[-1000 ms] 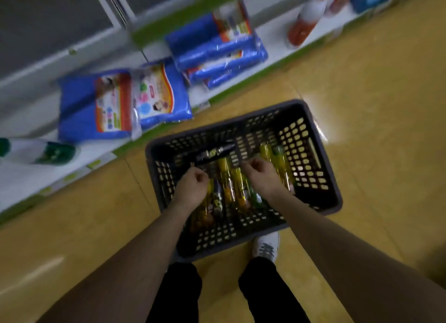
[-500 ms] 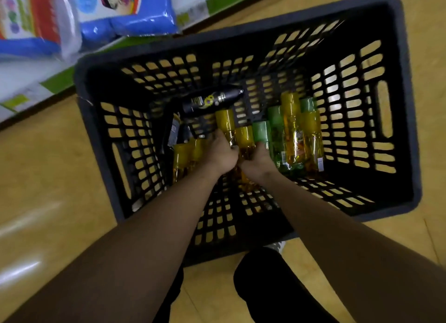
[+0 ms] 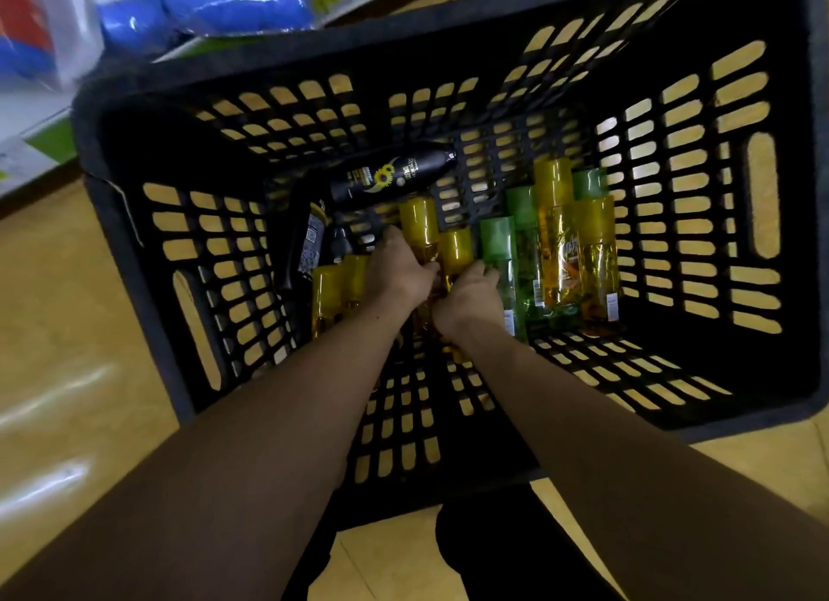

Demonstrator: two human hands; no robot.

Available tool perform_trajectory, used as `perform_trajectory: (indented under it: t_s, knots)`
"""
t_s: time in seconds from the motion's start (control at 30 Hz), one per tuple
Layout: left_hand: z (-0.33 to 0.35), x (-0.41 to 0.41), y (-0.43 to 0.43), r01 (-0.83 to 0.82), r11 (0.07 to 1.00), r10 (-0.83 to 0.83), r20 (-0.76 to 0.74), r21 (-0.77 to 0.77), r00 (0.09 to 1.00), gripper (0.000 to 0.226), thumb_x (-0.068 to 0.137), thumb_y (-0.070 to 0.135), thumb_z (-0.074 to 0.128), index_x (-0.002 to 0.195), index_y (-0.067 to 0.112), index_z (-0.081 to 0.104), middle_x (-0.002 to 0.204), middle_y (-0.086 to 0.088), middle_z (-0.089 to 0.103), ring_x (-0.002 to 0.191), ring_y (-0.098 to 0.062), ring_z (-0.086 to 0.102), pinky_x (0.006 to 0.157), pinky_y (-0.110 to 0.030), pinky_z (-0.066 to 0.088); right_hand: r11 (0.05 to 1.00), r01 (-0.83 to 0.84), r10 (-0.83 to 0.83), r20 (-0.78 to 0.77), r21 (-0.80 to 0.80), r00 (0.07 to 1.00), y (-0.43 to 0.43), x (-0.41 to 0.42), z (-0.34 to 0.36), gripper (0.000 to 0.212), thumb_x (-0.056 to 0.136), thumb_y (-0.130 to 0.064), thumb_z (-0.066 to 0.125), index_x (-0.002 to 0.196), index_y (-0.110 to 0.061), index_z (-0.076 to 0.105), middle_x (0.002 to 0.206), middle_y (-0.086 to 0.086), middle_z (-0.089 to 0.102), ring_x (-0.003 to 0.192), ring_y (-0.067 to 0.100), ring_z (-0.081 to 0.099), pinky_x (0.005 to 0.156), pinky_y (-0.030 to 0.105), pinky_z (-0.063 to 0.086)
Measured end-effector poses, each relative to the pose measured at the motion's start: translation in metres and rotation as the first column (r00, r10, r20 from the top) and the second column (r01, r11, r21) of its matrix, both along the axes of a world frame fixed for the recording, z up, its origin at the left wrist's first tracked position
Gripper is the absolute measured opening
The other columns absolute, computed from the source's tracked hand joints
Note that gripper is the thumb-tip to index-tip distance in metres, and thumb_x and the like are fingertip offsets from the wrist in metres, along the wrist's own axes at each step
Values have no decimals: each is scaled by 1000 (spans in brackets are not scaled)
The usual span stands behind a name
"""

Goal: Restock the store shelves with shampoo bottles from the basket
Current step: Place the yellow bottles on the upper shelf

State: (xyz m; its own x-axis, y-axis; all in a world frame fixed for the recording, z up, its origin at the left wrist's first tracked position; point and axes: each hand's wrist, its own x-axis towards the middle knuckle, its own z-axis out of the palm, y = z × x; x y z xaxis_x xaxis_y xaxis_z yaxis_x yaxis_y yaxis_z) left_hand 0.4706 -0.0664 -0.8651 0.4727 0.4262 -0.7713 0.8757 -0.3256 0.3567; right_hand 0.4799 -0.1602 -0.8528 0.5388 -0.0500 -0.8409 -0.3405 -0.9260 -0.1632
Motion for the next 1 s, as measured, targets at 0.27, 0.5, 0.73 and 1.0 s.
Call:
perform_trajectory:
  t_s: [0.27, 0.5, 0.73, 1.0]
  knots:
    - [-1, -7, 3, 70, 994, -65, 60, -82, 996, 36, 90, 32, 72, 109, 14, 46, 89, 3, 57, 84, -19, 59, 63, -29, 46, 995, 84, -85, 29, 55, 996, -11, 7, -7, 52, 87, -1, 64, 131, 0, 38, 140, 17, 37, 124, 33, 49, 104, 34, 43]
    - [2, -5, 9, -28, 978, 42, 61, -207, 997, 38, 98, 28, 61, 131, 12, 50, 100, 5, 51, 96, -26, 67, 89, -46, 57, 994, 46, -40, -63, 101, 997, -14, 13, -5, 62, 83, -15, 73, 134, -5, 39, 137, 17, 35, 127, 38, 44, 106, 49, 45]
    - [19, -11, 16, -160, 891, 233, 126, -426, 964, 39, 99, 29, 58, 137, 25, 51, 142, -3, 56, 124, -26, 57, 105, -53, 46, 783, 411, -389, -148, 468, 909, -32, 28, 24, 43, 89, -19, 74, 121, -30, 48, 112, -2, 69, 100, 18, 69, 86, 38, 60]
    - [98, -6, 30, -399, 609, 563, 19, -686, 826, 39, 102, 47, 45, 140, 38, 47, 135, 0, 61, 122, -23, 60, 101, -52, 49, 588, 566, -511, -277, 578, 814, -33, 41, 100, 72, 93, -39, 67, 152, -39, 26, 131, -1, 60, 107, 15, 65, 92, 45, 57]
